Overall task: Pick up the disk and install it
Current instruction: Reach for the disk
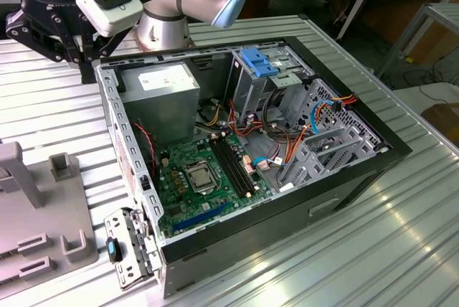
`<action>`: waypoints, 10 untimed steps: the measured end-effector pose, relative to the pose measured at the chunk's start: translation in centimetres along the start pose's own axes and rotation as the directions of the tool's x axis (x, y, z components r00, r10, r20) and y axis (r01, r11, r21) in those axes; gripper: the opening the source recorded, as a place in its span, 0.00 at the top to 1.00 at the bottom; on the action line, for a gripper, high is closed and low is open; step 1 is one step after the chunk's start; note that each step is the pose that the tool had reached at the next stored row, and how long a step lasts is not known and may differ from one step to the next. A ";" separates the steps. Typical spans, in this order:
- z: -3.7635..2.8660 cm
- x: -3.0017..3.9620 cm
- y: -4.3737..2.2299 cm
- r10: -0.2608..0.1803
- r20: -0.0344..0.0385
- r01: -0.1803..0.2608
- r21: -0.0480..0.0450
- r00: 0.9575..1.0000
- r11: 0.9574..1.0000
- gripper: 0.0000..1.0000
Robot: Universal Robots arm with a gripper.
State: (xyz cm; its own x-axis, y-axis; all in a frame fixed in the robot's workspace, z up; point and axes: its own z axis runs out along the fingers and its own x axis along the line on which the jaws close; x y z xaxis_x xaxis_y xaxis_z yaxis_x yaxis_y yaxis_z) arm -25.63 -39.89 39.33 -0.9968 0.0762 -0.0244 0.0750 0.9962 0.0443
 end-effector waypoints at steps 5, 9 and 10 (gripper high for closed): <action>-0.02 0.70 -0.05 0.000 0.000 0.000 0.000 1.000 1.000 0.89; -0.03 1.33 -0.10 0.000 0.000 0.000 0.000 1.000 1.000 0.89; -0.04 1.52 -0.11 0.000 0.000 0.000 0.000 1.000 1.000 0.89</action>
State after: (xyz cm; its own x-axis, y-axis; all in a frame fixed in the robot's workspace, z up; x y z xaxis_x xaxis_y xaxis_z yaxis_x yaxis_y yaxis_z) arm -27.15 -39.89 39.33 -0.9968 0.0763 -0.0245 0.0751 0.9962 0.0444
